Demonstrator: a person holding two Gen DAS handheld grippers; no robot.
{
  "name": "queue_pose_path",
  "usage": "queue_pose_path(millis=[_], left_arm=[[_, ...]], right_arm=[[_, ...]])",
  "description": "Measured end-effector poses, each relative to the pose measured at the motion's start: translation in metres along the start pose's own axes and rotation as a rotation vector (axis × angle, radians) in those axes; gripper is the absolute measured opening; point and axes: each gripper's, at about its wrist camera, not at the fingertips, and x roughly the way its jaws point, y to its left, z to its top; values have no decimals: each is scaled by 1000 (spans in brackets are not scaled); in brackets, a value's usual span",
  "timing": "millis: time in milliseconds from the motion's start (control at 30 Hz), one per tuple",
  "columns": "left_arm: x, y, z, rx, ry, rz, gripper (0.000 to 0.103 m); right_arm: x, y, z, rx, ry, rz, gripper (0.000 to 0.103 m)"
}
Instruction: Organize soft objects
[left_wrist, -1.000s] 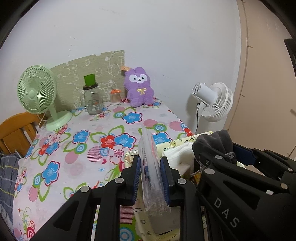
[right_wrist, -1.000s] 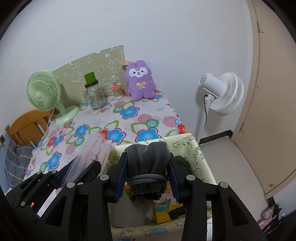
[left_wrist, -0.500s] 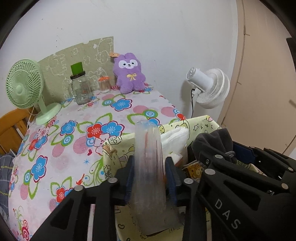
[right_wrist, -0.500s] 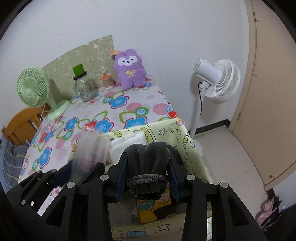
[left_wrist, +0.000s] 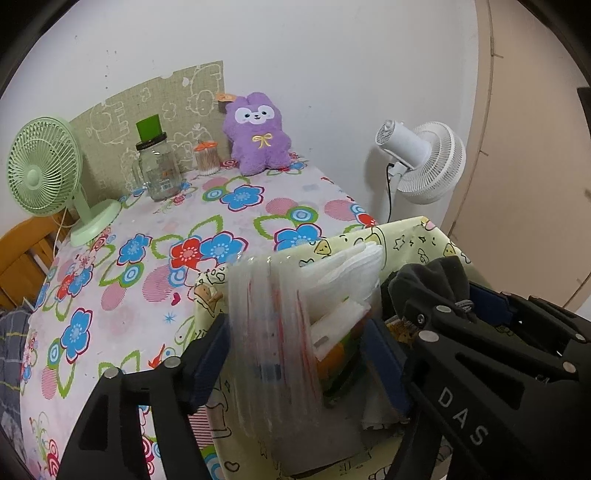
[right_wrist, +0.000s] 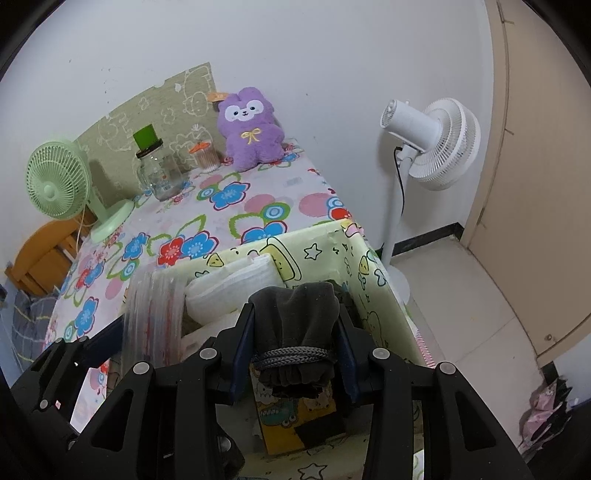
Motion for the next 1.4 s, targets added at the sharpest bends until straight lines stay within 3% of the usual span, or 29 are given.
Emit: queue_pose_path(millis=[300,433,667,767,1400], left_arm=[[-6,-3,0,17,-17,1,86],[-12,-1,-1,7,-29,4,87],[-26,2,-4,-2,-56,12,94],[-33,4,-6,-6,-69,11,98],[-81,30,-24,-42,-155,71,103]], right_arm=[[-3,2,2,-18,-7,21,50],[-10,0,1,-9,-20,12,63],[-26,-1,-2,-3,-57,9,70],[-32,1,-4,-11,-70,14,79],[-75,36,-23,-65,-162,25,96]])
